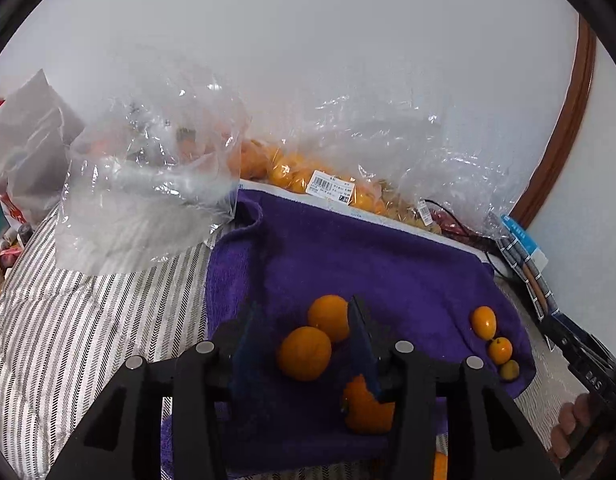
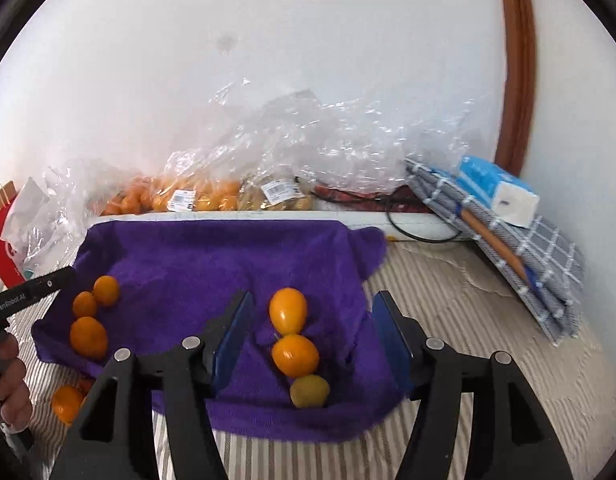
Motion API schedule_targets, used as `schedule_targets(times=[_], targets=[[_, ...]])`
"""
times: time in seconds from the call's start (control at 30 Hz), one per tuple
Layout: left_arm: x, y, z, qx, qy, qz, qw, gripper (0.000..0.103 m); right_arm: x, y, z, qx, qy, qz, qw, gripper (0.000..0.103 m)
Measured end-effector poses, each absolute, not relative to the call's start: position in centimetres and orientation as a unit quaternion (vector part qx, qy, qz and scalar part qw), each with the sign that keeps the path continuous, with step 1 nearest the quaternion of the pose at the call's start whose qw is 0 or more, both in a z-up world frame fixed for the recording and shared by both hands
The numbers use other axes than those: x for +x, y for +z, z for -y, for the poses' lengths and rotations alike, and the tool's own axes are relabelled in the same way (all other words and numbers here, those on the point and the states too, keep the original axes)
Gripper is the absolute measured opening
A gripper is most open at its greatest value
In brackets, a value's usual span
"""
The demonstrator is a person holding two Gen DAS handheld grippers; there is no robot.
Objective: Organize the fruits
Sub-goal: 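Lower both held oranges onto the purple towel and open both grippers, then grasp a yellow-green fruit with the right gripper while the left grasps an orange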
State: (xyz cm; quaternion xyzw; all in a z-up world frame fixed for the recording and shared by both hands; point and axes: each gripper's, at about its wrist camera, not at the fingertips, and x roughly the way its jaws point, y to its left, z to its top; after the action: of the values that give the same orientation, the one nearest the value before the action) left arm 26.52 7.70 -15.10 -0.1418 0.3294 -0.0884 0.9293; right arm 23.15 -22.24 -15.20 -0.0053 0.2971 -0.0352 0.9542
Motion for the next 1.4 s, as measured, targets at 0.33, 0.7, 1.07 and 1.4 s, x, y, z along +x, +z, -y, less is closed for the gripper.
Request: schedule_targets(times=[0.33,0.7,1.07,1.4], targets=[[25.3,-14.2,-6.0,-0.085,-0.084,-0.311,0.943,0.043,17.8,-14.7,21.1,-0.002,-0.017,-0.341,0.940,0.061],[19.4,-13.2,-8.5,-0.092,-0.089,-0.356,0.926,0.045,13.5,-15.0,18.4,0.007,0.046,-0.347,0.937,0.049],[15.6,-17.8,-11.7,-0.100,-0.071,-0.369,0.921,0.045,12.6,-19.5,14.2,0.016,0.110,-0.392,0.913,0.040],[15.8,-18.0,-13.7,-0.135,-0.046,-0.365,0.920,0.045,13.4,-20.8,9.5,-0.002,0.157,-0.399,0.903,0.040]])
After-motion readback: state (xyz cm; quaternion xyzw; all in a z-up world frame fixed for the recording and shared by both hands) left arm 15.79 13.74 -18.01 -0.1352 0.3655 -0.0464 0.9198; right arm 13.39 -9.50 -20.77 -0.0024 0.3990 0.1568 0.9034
